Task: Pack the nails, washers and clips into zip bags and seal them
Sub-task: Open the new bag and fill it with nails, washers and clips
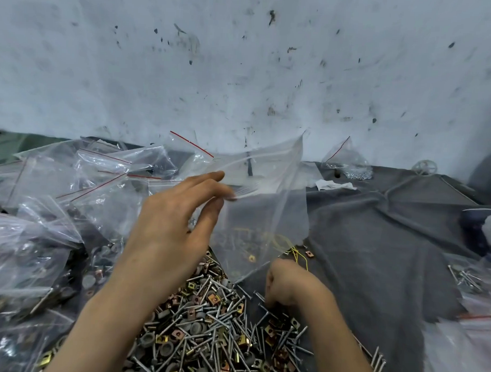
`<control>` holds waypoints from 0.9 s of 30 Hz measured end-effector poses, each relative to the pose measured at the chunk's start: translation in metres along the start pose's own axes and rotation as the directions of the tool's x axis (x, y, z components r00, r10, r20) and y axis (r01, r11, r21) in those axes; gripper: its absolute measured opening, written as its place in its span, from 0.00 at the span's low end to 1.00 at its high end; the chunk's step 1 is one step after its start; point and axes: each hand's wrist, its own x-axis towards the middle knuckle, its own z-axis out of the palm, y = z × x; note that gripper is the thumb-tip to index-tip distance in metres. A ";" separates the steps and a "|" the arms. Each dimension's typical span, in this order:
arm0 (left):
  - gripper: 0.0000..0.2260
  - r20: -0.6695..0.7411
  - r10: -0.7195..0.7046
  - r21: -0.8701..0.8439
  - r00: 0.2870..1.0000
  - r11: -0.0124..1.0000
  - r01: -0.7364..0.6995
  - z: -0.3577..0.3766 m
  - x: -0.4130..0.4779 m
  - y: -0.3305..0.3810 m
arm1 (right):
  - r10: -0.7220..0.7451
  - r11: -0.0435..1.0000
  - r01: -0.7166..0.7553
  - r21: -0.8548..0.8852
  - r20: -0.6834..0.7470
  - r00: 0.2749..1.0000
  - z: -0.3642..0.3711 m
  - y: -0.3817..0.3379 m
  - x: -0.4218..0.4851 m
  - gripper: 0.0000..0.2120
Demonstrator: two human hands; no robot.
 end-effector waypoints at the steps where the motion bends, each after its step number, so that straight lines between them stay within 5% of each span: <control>1: 0.08 -0.002 0.000 0.004 1.000 1.000 0.000 0.000 0.000 0.000 | -0.007 1.000 0.007 -0.015 -0.002 1.000 0.000 0.000 0.000 0.11; 10: 0.07 0.019 0.029 0.011 0.999 0.999 -0.030 0.000 0.000 0.000 | -0.069 0.997 0.070 -0.040 0.016 0.997 -0.008 -0.002 -0.012 0.11; 14: 0.07 0.058 0.049 -0.017 0.997 0.999 -0.048 -0.001 0.000 0.001 | -0.284 0.939 0.311 0.147 -0.179 0.942 -0.046 -0.004 -0.054 0.06; 18: 0.08 0.109 0.084 -0.051 0.991 0.996 -0.079 0.001 -0.002 0.006 | -0.534 0.649 0.679 0.343 -0.430 0.728 -0.069 -0.012 -0.110 0.08; 20: 0.07 0.131 0.089 -0.086 0.987 0.993 -0.078 0.001 -0.003 0.008 | -0.499 0.516 0.805 0.291 -0.662 0.559 -0.072 -0.018 -0.129 0.07; 22: 0.07 0.157 0.109 -0.098 0.982 0.991 -0.095 0.002 -0.004 0.010 | -0.387 0.548 0.833 0.075 -0.860 0.332 -0.072 -0.021 -0.137 0.05; 24: 0.07 0.181 0.125 -0.092 0.975 0.990 -0.110 0.003 -0.004 0.012 | -0.326 0.696 0.708 -0.118 -0.931 0.166 -0.073 -0.023 -0.137 0.05; 27: 0.08 0.194 0.138 -0.077 0.971 0.989 -0.125 0.004 -0.005 0.013 | -0.310 0.804 0.568 -0.176 -0.939 0.147 -0.073 -0.022 -0.126 0.05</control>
